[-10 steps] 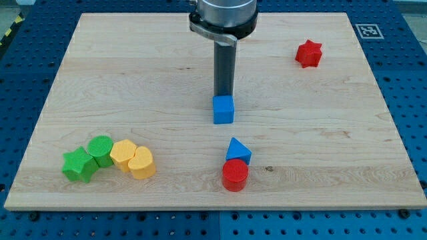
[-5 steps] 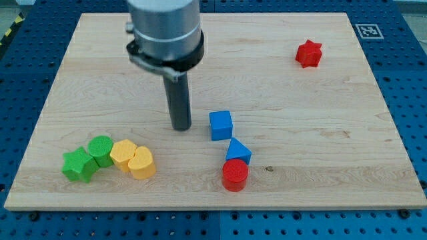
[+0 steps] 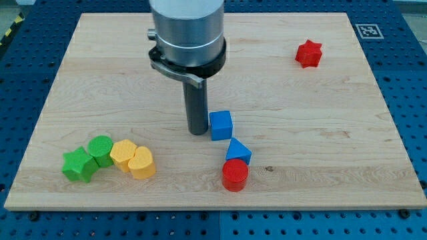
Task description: Move blue cube closer to blue triangle
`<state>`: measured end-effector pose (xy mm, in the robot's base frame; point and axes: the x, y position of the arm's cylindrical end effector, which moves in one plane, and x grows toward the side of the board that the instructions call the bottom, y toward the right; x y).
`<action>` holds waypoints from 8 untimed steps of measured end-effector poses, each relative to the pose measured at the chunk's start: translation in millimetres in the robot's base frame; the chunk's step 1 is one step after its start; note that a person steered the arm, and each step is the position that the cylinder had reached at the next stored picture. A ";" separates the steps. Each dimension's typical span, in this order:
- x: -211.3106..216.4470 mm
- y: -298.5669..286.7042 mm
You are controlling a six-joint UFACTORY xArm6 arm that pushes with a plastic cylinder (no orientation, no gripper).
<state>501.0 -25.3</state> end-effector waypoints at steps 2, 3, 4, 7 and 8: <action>-0.2 37.8; -7.3 40.3; -41.5 19.4; -0.9 95.5; 11.9 104.1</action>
